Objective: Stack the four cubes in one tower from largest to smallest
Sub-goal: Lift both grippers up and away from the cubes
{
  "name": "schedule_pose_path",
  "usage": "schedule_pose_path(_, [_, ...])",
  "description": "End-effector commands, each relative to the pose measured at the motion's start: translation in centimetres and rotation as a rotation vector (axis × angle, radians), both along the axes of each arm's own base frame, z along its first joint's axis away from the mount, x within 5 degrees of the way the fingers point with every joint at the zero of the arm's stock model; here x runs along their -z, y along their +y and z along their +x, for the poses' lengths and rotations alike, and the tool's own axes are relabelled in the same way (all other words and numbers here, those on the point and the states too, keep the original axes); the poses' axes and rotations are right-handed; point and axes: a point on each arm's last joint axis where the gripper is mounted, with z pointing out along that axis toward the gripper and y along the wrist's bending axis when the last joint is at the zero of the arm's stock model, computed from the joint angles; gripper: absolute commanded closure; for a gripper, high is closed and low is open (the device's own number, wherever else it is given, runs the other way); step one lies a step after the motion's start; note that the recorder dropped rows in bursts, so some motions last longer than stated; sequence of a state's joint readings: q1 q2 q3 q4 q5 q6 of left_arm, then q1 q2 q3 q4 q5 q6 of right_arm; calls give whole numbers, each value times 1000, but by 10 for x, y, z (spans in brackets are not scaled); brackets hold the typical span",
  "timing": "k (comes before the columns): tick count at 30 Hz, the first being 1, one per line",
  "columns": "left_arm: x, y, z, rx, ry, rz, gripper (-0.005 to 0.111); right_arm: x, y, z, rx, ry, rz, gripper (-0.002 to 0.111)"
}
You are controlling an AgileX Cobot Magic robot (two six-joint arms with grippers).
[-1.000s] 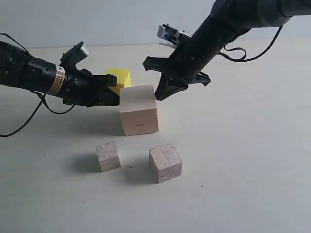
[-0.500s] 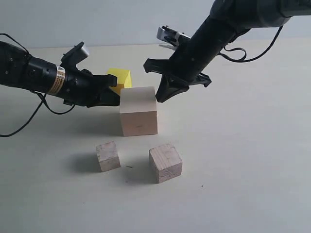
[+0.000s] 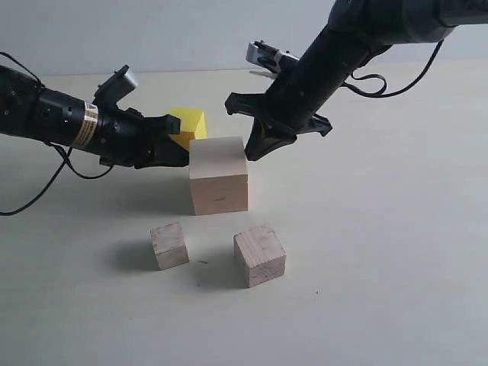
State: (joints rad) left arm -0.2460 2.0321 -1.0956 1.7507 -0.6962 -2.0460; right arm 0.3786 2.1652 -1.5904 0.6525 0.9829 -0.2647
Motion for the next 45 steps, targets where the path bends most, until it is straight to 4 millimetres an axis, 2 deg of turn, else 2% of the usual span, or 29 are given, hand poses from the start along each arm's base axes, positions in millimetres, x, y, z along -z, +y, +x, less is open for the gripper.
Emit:
schedule_pose_path(1, [-4,12,5,-17,11,-41,107,-15,1,-2,-3,-42,6,108])
schedule_pose_path(6, [-20,24,9,-52,-34,-42,107,-41,-10,-3,-11,-148,-87,108])
schedule_pose_path(9, [-44,30,12,-123,-122,-4,107,-78,-21,-9,-3,-268,-147,108])
schedule_pose_path(14, [-84,36,14,-198,-254,19,107,-131,-30,-30,-7,-347,-122,108])
schedule_pose_path(18, [-109,28,19,-180,-330,-7,107,-168,-38,-51,-15,-401,-96,108])
schedule_pose_path(22, [-132,11,25,-169,-424,-8,107,-208,-48,-77,-15,-480,-59,108])
schedule_pose_path(24, [-138,9,27,-177,-471,15,107,-221,-52,-88,-16,-506,-48,108])
schedule_pose_path(31, [-160,19,29,-309,-573,85,107,-251,-62,-115,-17,-570,-19,108])
schedule_pose_path(36, [-193,34,22,-370,-761,208,107,-261,-64,-124,-12,-590,10,108])
schedule_pose_path(40, [-227,56,12,-477,-946,394,107,-262,-64,-124,-12,-592,13,108])
schedule_pose_path(43, [-248,82,4,-678,-1034,589,107,-262,-63,-125,-6,-582,33,108])
schedule_pose_path(45, [-255,98,0,-805,-1051,705,107,-263,-61,-126,-6,-576,47,108])
